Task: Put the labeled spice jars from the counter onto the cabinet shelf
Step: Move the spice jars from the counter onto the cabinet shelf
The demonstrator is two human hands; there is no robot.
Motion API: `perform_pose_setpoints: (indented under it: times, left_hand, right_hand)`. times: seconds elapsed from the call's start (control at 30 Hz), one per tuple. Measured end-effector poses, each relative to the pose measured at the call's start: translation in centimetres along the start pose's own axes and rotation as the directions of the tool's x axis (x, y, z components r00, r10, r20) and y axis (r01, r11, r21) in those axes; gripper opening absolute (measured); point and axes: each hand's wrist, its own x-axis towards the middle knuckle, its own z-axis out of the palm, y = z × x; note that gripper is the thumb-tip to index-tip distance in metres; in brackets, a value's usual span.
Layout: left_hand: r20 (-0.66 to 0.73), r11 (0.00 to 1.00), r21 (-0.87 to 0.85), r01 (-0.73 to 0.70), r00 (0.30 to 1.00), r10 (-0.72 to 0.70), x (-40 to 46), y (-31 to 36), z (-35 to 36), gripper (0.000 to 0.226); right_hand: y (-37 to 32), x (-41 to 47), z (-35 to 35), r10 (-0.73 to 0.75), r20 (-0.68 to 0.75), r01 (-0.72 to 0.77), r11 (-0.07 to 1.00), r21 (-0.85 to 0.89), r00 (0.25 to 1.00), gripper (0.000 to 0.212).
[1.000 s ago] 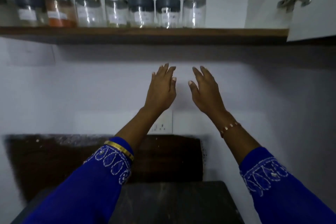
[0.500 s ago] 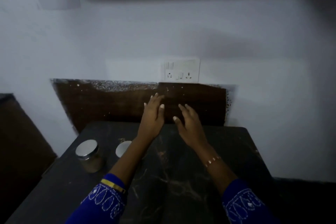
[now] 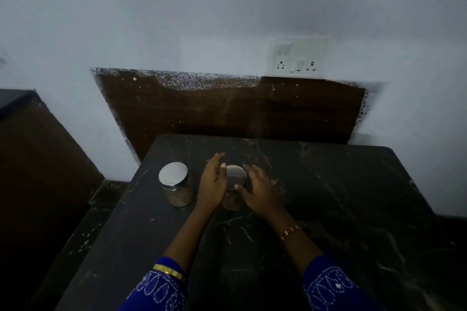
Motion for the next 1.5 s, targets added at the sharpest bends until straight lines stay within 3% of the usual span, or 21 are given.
perform_pose_setpoints:
  times: [0.17, 0.33, 0.6, 0.73, 0.83, 0.93, 1.1, 1.17, 1.27, 1.37, 1.4, 1.5]
  left_hand:
    - [0.145, 0.978, -0.11, 0.18, 0.976, -0.164, 0.8, -3.2, -0.8, 0.039]
    - [0.296, 0.964, -0.149, 0.222, 0.94, -0.171, 0.9, -4.5, -1.5, 0.035]
    - [0.326, 0.929, -0.223, 0.296, 0.921, -0.215, 0.0, -5.8, -2.7, 0.038]
    - [0.384, 0.867, -0.302, 0.397, 0.883, -0.27, -0.8, -5.9, -3.2, 0.035]
    - [0.398, 0.853, -0.297, 0.429, 0.868, -0.298, -1.0, -5.3, -3.2, 0.034]
    - [0.468, 0.82, -0.277, 0.501, 0.816, -0.34, -1.5, -4.0, -2.9, 0.035]
    - [0.739, 0.511, -0.431, 0.744, 0.615, -0.273, -3.0, -1.7, -2.2, 0.033]
    - [0.776, 0.481, -0.434, 0.762, 0.587, -0.23, -3.7, -0.6, -1.4, 0.039]
    - [0.745, 0.546, -0.467, 0.696, 0.642, -0.182, -4.9, 1.3, 0.3, 0.037]
    - [0.589, 0.652, -0.53, 0.542, 0.789, -0.176, -6.1, 2.9, 1.7, 0.041]
    - [0.531, 0.688, -0.532, 0.494, 0.827, -0.183, -6.4, 3.4, 2.1, 0.045]
    - [0.393, 0.797, -0.504, 0.333, 0.91, -0.132, -7.0, 4.7, 3.2, 0.045]
  right_hand:
    - [-0.9, 0.8, 2.9, 0.082, 0.033, -0.084, 0.995, 0.047, 0.996, 0.081]
    - [-1.0, 0.8, 5.1, 0.141, -0.013, -0.136, 0.973, 0.185, 0.99, 0.091]
    - [-0.8, -0.1, 6.5, 0.155, -0.309, -0.057, 0.951, 0.305, 0.938, 0.076]
    - [-0.1, -1.9, 5.9, 0.234, -0.304, -0.09, 0.903, 0.42, 0.924, 0.077]
    - [0.0, -2.8, 4.1, 0.312, -0.164, -0.159, 0.788, 0.594, 0.936, 0.084]
    - [-0.5, -3.4, 1.7, 0.313, -0.05, -0.159, 0.606, 0.779, 0.948, 0.087]
    - [0.0, -4.2, -1.0, 0.289, -0.079, -0.041, 0.387, 0.921, 0.954, 0.063]
    - [0.5, -4.7, -1.8, 0.336, -0.097, -0.019, 0.326, 0.945, 0.937, 0.065]
    - [1.1, -5.4, -3.3, 0.392, -0.118, -0.04, 0.372, 0.927, 0.912, 0.067]
    - [1.5, -5.9, -4.5, 0.426, -0.162, -0.097, 0.525, 0.846, 0.89, 0.022]
    - [1.8, -6.0, -4.6, 0.437, -0.175, -0.115, 0.559, 0.821, 0.882, 0.018]
    - [2.3, -7.0, -5.2, 0.427, -0.156, -0.131, 0.569, 0.812, 0.89, 0.026]
